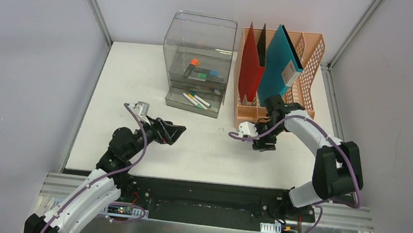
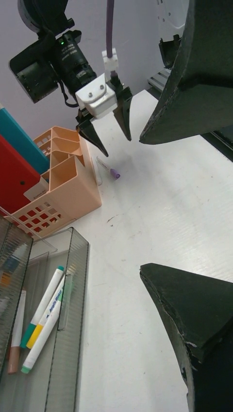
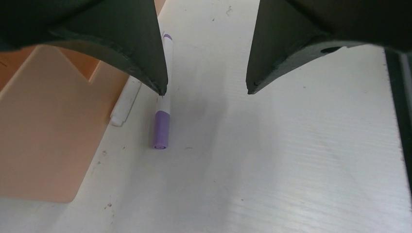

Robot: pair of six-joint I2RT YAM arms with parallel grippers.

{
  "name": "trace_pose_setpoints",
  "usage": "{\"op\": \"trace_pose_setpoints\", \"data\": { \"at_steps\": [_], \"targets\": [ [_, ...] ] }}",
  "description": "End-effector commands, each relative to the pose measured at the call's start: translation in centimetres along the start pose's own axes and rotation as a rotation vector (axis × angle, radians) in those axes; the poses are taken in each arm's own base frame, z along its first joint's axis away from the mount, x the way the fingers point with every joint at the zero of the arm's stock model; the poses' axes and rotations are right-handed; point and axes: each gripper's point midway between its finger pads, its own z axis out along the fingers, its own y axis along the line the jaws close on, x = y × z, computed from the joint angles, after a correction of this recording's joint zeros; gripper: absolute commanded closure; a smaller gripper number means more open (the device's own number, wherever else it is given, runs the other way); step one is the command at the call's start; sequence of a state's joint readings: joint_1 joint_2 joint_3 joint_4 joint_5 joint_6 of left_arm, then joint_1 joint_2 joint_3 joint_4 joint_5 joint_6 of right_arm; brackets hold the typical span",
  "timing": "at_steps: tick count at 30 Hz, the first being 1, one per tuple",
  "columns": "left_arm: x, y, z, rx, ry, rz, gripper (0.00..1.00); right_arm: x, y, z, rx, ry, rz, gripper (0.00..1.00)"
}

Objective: Organize the desk
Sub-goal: Place the stationery in the drawer, then pick up the stationery from the center of the board.

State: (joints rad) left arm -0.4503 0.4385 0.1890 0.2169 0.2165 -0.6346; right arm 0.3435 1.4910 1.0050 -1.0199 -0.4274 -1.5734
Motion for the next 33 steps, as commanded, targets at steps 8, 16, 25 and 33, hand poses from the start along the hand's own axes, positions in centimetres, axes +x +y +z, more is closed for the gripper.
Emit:
{"op": "trace_pose_setpoints", "data": {
  "at_steps": [8,16,25,33],
  "targets": [
    [0.5,-0.1,0.4,0.019,0.029,0.013,0.05,2.8,-4.1,1.3,0.125,0.166,0.041,0.42],
    [0.6,-0.3,0.6,0.029,0.038,-0.003,0.05,3.7,-3.8,2.5,0.088,0.211,0.041,0.53],
    [0.7,-0.8,0.5,0.056,0.038,-0.012,0.05,4.4,-3.1,3.2,0.036,0.248,0.067,0.68],
    [1.3,-3.8,0.5,0.262,0.053,-0.014,0.06,4.8,-2.2,3.7,-0.010,0.259,0.095,0.81]
  ]
}}
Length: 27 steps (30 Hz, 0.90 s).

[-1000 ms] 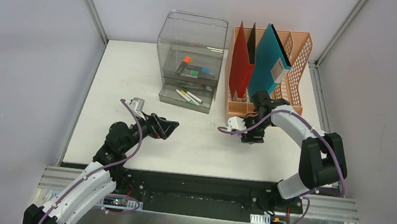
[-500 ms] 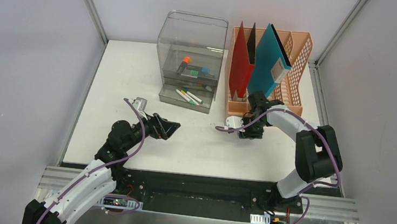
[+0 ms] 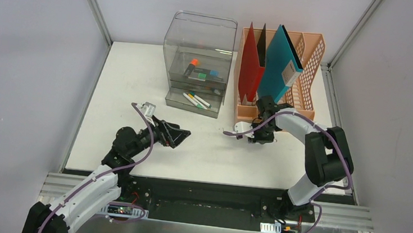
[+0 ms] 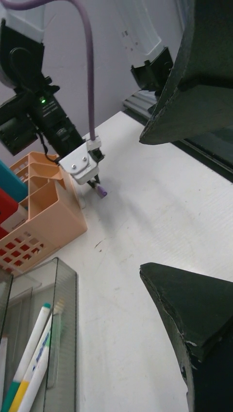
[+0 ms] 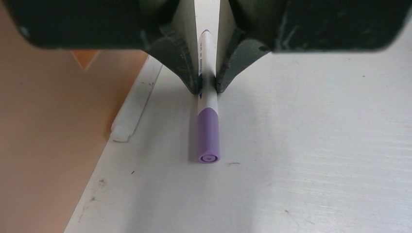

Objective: Organize the desk
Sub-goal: Pick up the stationery from the center of the board.

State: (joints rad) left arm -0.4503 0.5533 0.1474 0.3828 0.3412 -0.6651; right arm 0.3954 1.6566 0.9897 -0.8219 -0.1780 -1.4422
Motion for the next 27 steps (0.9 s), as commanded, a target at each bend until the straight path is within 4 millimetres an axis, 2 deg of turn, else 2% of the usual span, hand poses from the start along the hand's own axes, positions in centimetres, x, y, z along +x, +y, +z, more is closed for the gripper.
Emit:
{"op": "trace_pose_setpoints", "data": {
  "at_steps": [1,5,9,16,24,27],
  "targets": [
    [-0.6,-3.2,0.1,0.177,-0.007,0.020,0.06,0.2,0.6,0.6,-0.047,0.018,0.020,0.84],
    [-0.3,-4.1,0.2,0.235,0.020,0.019,0.06,-0.1,1.1,0.6,-0.077,0.010,0.060,0.93],
    [-0.2,-4.6,0.2,0.259,0.027,0.011,0.06,-1.0,1.0,-0.2,-0.067,-0.006,0.144,0.95],
    [0.1,-4.7,0.2,0.277,0.031,-0.020,0.06,-4.8,-0.1,-3.1,0.016,-0.182,0.274,1.00],
    [0.1,-5.2,0.6,0.296,0.037,-0.046,0.07,-6.7,-0.2,-4.2,0.020,-0.281,0.311,1.00],
    [0.3,-5.6,1.0,0.308,0.048,-0.052,0.07,-9.3,-0.5,-5.9,-0.002,-0.416,0.376,1.00]
  ]
}}
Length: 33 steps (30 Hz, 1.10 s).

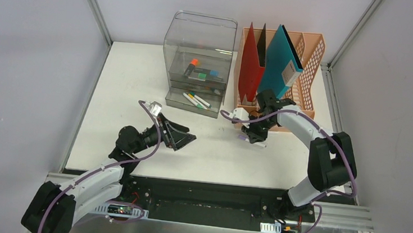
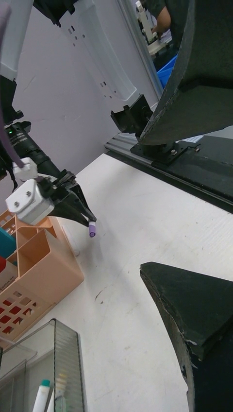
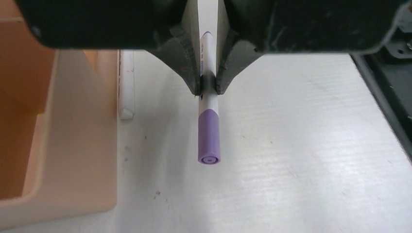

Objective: Organize the desk
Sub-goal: Pick up the stationery from the center of the board.

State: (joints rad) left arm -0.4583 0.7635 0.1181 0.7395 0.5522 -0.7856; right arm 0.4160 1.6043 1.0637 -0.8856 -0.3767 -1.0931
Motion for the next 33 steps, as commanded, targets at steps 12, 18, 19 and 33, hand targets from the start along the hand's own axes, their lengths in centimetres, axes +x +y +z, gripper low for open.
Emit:
{"op": "trace_pose_setpoints", "data": {
  "at_steps": [12,18,19,33],
  "targets": [
    [2.3,-4.2,5.5,0.104,0.029,0.058,0.09,-13.9,1.7,-9.3,-0.287,-0.757,0.467,1.00],
    [2.8,-4.7,8.4,0.101,0.011,0.057,0.09,-15.2,1.6,-11.1,-0.356,-0.870,0.546,1.00],
    [2.9,-4.7,8.9,0.097,0.013,0.055,0.09,-15.4,1.6,-11.3,-0.362,-0.882,0.541,1.00],
    [4.5,-3.2,15.7,0.068,-0.028,-0.077,0.35,-15.6,1.9,-11.5,-0.397,-0.888,0.557,1.00]
  ]
}}
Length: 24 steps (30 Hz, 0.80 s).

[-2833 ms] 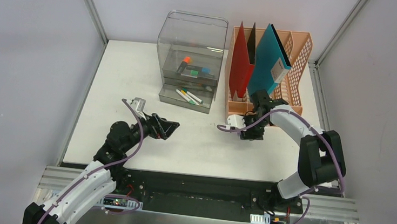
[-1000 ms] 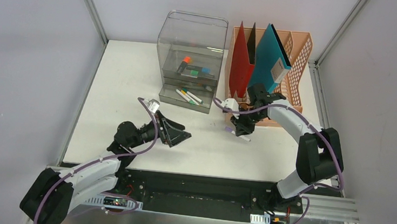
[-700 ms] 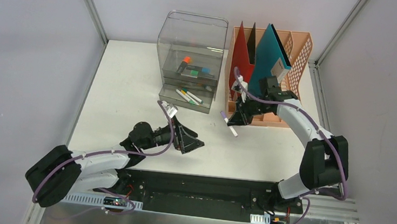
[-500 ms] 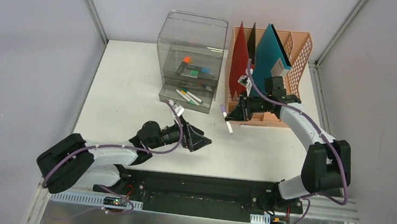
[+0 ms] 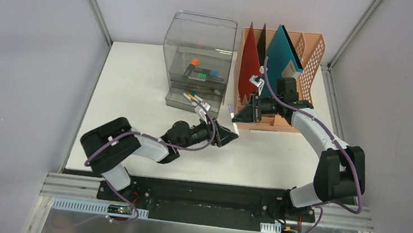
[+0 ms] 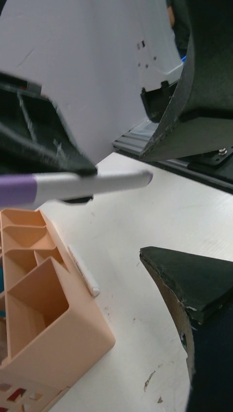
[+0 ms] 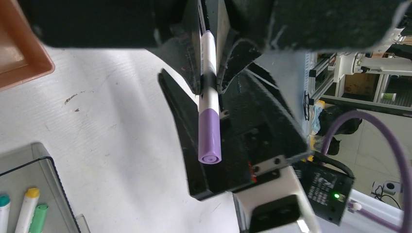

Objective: Organize the desk
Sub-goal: Pick up the stationery from the center of the board.

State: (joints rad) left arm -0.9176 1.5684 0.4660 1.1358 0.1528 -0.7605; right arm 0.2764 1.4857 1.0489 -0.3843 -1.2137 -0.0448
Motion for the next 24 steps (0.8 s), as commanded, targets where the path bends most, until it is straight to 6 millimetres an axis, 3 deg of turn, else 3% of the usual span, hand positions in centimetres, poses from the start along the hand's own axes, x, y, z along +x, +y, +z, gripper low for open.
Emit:
{"op": "trace_pose_setpoints", "data": {
  "at_steps": [1,7,19,24],
  "targets": [
    [-1.8,-1.4,2.4,0.065,-0.100,-0.062,0.38,-1.1,1.6,-0.4,-0.041,-0.029,-0.063,1.00],
    [-1.9,-1.3,3.9,0.089,-0.117,-0.095,0.46,-1.0,1.4,-0.3,-0.039,-0.027,-0.058,1.00],
    [-2.7,-1.3,3.9,0.087,-0.159,-0.111,0.55,-0.7,1.2,-0.1,-0.039,-0.018,-0.052,1.00],
    [-3.2,-0.9,3.7,0.071,-0.194,-0.125,0.71,-0.4,1.2,-0.1,-0.039,-0.008,-0.065,1.00]
  ]
}}
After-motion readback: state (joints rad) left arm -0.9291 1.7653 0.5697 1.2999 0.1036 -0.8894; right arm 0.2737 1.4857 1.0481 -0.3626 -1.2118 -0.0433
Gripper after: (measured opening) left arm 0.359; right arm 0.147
